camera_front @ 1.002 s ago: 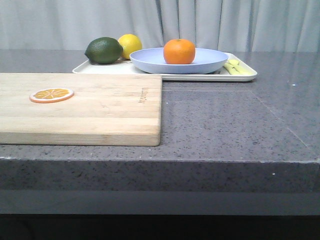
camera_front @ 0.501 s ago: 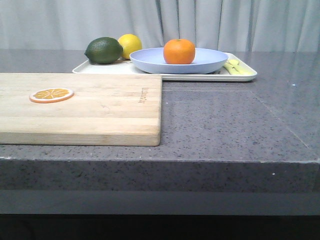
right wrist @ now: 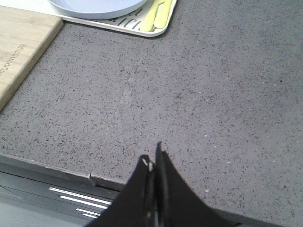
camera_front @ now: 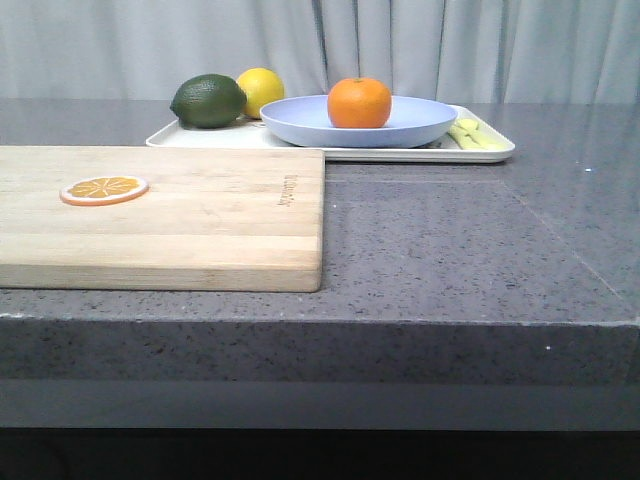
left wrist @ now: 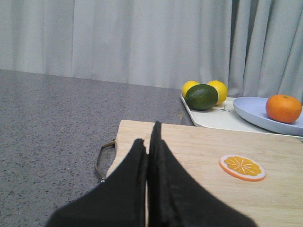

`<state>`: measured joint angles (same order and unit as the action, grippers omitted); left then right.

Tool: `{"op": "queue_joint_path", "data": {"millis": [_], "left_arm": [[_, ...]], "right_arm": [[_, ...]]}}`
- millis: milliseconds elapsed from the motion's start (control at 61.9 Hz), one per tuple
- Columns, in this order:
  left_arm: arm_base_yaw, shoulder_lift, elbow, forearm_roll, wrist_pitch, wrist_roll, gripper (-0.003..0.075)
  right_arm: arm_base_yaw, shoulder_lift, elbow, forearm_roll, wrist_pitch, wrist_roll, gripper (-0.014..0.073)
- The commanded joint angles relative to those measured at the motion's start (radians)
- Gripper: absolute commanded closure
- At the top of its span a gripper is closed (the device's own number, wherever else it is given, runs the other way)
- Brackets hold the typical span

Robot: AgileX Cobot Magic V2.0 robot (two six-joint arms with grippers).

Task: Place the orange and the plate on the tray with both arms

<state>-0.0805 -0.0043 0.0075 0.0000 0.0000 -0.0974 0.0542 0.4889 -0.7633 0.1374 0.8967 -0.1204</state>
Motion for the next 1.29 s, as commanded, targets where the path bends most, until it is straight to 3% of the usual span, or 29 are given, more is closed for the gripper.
{"op": "queue_joint_path", "data": {"millis": [0,485,630,937,1276], "left_arm": [[-0.008,-0.02,0.027,0.0,-0.07,-0.009,0.074],[-0.008,-0.02,0.027,0.0,-0.07,-0.009,0.074],[-0.008,-0.02,0.027,0.0,-0.07,-0.009,0.074],[-0.008,-0.02,0.027,0.0,-0.07,-0.009,0.074],[-0.008,-0.02,0.027,0.0,-0.07,-0.009,0.074]], "right_arm": [[-0.001,0.007,-0.023,-0.006,-0.072,-0.01,0.0662],[-0.001,0.003,-0.01,-0.036,-0.096,-0.01,0.0662],[-0.001,-0.075,0.089,-0.088,-0.293,-0.009,0.0662],[-0.001,-0.366,0.498,-0.158,-0.754,-0.008,0.0662],[-0.001,-0.518,0.737,-0.174,-0.873,-0.008,0.0662]]}}
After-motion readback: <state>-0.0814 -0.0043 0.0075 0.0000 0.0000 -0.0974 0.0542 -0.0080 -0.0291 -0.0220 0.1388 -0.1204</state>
